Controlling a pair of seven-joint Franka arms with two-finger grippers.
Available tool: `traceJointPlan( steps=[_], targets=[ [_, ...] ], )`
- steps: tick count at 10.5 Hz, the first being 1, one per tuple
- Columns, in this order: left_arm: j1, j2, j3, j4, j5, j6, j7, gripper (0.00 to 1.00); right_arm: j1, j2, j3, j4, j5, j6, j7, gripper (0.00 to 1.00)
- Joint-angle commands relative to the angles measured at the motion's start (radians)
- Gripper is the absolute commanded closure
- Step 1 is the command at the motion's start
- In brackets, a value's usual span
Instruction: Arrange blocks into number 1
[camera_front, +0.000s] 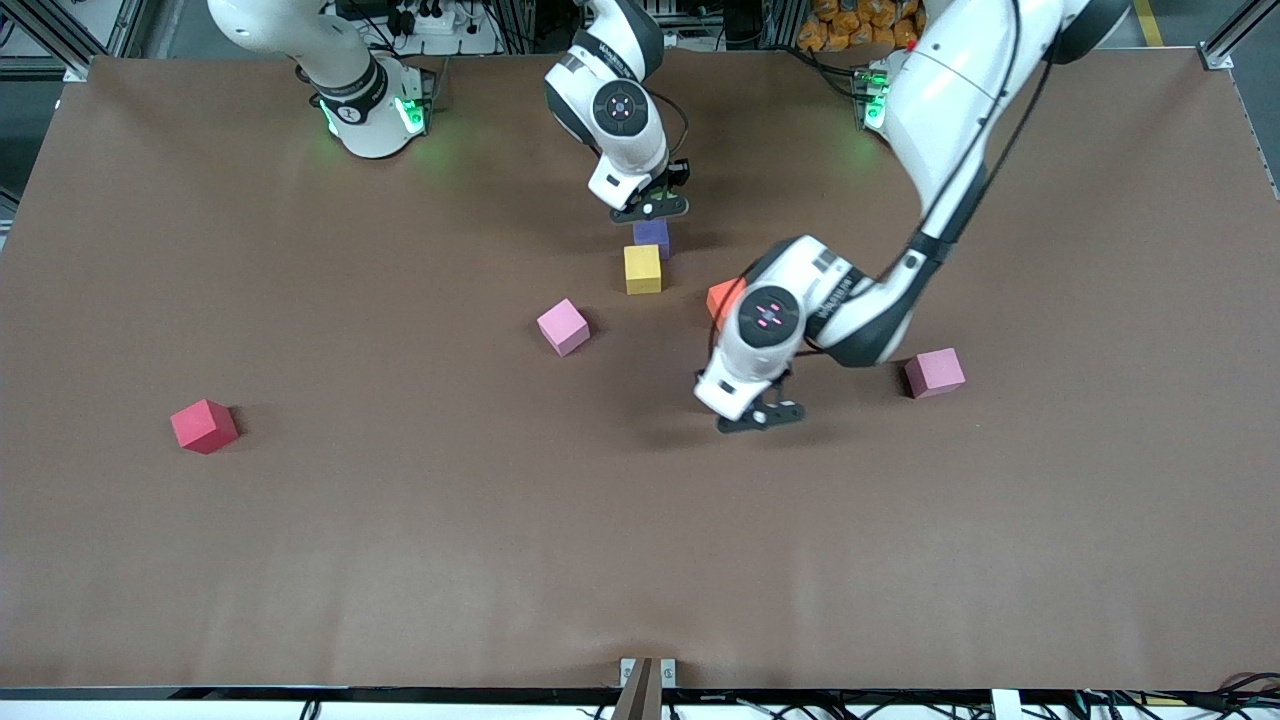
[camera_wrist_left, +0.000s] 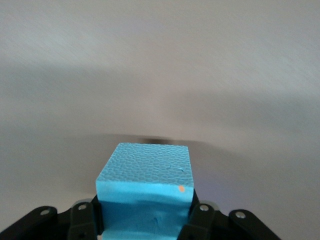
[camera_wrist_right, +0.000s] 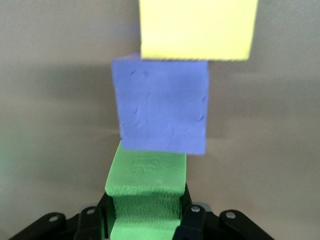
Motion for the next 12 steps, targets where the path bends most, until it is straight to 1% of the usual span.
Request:
traceJointPlan(
  steps=[1,2,3,4,5,6,7,9,10,11,12],
  targets=[
    [-0.088,-0.005,0.007,-0.001,0.005,-0.007,-0.058,1.0,-0.007,0.014,-0.017,0.011,-0.022,-0.009,0.015,0.44],
    [-0.123,-0.005,0.007,-0.004,0.004,-0.011,-0.069,1.0,-0.007,0.014,-0.026,0.01,-0.022,-0.011,0.015,0.43],
    [-0.147,-0.003,0.007,-0.005,0.004,-0.011,-0.083,1.0,-0.007,0.012,-0.034,0.01,-0.022,-0.014,0.015,0.39],
    [-0.171,-0.002,0.007,-0.008,0.004,-0.011,-0.091,1.0,-0.008,0.011,-0.043,0.01,-0.022,-0.015,0.021,0.0],
    [-0.191,0.003,0.007,-0.008,0.004,-0.011,-0.095,1.0,-0.01,-0.005,-0.046,0.002,-0.025,-0.017,0.024,0.0],
    [-0.199,0.006,0.007,-0.005,0.002,-0.011,-0.095,1.0,-0.027,-0.047,-0.043,-0.025,-0.065,-0.018,0.024,0.0],
    [-0.2,0.007,0.006,-0.001,-0.005,-0.008,-0.095,1.0,-0.033,-0.108,-0.041,-0.079,-0.125,-0.026,0.018,0.0],
    [-0.228,0.021,0.007,0.002,-0.018,-0.002,-0.094,1.0,-0.027,-0.223,-0.038,-0.16,-0.195,-0.081,0.015,0.0],
    [-0.24,0.021,0.007,0.002,-0.018,0.01,-0.095,1.0,-0.022,-0.273,-0.032,-0.203,-0.217,-0.093,0.015,0.0],
    [-0.245,0.027,0.007,0.002,-0.018,0.037,-0.1,1.0,-0.033,-0.307,-0.008,-0.24,-0.231,-0.092,0.015,0.0],
    [-0.259,0.032,0.007,0.002,-0.018,0.051,-0.107,1.0,-0.041,-0.336,0.001,-0.271,-0.234,-0.092,0.015,0.0]
  ],
)
